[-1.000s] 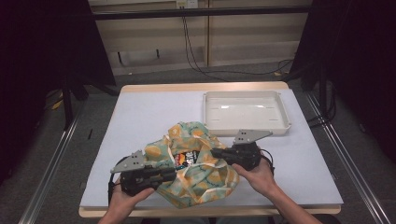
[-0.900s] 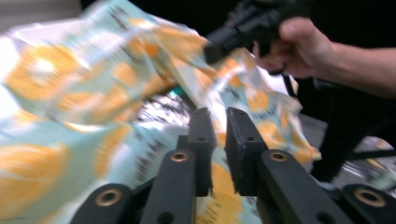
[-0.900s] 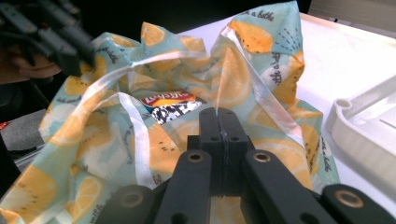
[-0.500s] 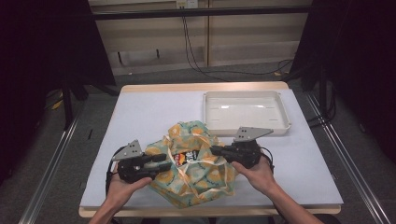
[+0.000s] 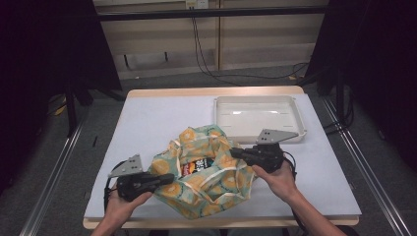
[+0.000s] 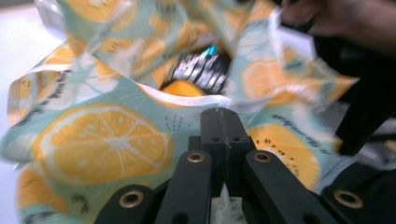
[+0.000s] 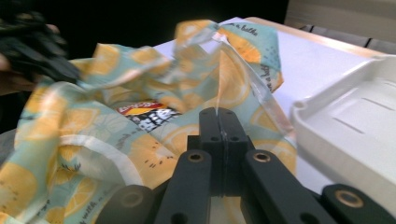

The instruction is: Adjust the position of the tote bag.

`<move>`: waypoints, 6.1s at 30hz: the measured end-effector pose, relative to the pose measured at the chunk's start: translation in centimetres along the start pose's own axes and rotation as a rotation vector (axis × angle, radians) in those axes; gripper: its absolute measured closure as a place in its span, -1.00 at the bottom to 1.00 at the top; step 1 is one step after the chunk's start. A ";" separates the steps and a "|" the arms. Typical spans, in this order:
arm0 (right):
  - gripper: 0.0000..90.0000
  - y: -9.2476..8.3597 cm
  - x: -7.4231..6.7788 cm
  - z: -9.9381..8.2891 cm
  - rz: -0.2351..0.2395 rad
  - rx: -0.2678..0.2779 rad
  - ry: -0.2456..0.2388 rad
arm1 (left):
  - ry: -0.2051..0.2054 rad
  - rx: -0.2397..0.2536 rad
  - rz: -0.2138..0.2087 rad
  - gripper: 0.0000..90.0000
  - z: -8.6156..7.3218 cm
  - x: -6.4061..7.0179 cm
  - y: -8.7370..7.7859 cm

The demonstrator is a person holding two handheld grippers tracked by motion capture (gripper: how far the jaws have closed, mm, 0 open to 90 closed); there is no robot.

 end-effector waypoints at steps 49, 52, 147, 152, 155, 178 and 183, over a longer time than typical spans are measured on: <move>1.00 0.5 0.5 -1.4 -0.016 -0.061 0.013 | -0.080 -0.117 0.074 -0.08 -3.7 -1.6 -0.2; 0.85 0.7 0.1 -0.8 0.003 -0.047 0.006 | -0.063 -0.126 0.053 -0.06 -3.6 -1.4 -0.1; 0.90 16.4 -8.6 5.8 0.272 -0.222 -0.194 | -0.055 -0.161 0.105 0.39 -1.5 -1.0 2.4; 0.47 16.1 -8.6 5.7 0.263 -0.234 -0.199 | -0.092 -0.185 0.082 0.09 -2.8 -0.4 2.2; 0.26 15.6 -8.2 5.5 0.241 -0.230 -0.203 | -0.099 -0.194 0.079 -0.01 -3.3 0.0 2.0; 0.40 12.6 -6.5 4.3 0.248 -0.253 -0.211 | 0.007 -0.031 0.071 0.57 -0.9 2.1 0.0; 0.45 12.1 -6.7 4.5 0.259 -0.257 -0.219 | -0.039 -0.020 -0.031 0.16 -0.3 2.2 2.1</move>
Point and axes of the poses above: each handheld gripper's, and its own axes: y roughly forward along the jaws, z roughly out of its top, x roughly to its right, the point moved 4 cm from there along y, roughly forward along the jaws, and after that the axes turned 15 degrees about -z, right-handed, at the moved point
